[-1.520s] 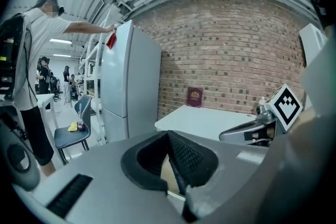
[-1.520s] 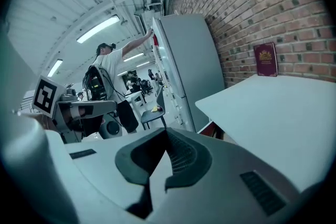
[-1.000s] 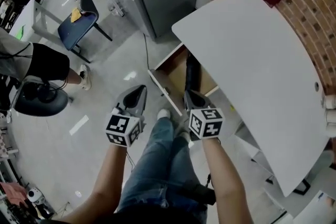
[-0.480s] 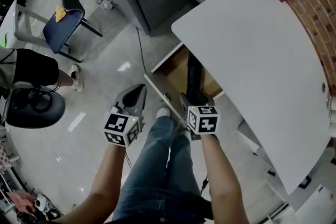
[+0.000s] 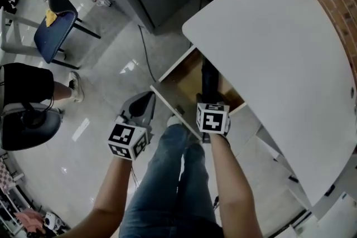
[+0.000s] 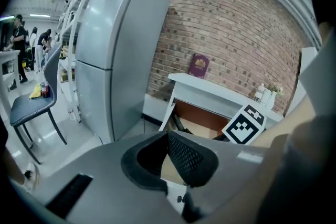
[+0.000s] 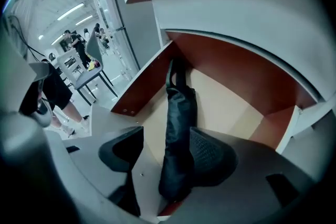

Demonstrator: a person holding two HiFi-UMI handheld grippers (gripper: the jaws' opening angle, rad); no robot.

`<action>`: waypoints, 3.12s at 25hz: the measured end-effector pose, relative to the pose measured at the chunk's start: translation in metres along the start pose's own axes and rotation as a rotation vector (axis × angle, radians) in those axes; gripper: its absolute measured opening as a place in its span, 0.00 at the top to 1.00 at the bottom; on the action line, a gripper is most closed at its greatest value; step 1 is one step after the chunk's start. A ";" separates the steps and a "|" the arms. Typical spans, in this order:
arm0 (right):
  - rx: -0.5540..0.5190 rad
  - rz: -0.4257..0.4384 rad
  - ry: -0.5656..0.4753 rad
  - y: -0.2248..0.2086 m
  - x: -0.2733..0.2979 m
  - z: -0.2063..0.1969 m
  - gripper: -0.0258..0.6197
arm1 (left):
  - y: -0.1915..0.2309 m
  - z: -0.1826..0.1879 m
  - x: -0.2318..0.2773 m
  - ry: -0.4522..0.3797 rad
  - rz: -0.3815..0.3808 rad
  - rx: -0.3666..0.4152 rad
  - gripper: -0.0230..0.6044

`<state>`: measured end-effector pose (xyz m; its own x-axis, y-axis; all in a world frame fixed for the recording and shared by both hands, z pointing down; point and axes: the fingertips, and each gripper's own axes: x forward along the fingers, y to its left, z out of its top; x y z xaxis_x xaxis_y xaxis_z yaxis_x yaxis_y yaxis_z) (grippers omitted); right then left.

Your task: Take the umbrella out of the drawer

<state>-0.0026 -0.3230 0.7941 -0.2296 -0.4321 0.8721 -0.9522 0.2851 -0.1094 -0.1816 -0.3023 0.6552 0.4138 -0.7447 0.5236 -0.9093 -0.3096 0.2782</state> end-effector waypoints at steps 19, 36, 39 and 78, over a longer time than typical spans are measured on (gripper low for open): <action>-0.061 -0.297 0.150 -0.044 0.083 -0.029 0.50 | 0.038 -0.032 0.043 0.030 -0.008 -0.007 0.96; -0.034 -0.412 0.148 -0.050 0.091 -0.033 0.55 | 0.066 -0.045 0.030 0.019 0.044 -0.013 0.96; -0.010 -0.392 0.153 -0.048 0.085 -0.030 0.57 | 0.057 -0.048 0.025 0.021 0.039 -0.018 0.97; -0.333 -0.053 0.215 0.030 -0.090 -0.011 0.57 | -0.022 0.047 -0.102 -0.082 0.108 0.033 0.97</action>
<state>-0.0086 -0.2659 0.7181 -0.1007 -0.2752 0.9561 -0.8360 0.5445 0.0687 -0.2059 -0.2473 0.5573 0.3095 -0.8203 0.4810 -0.9499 -0.2431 0.1966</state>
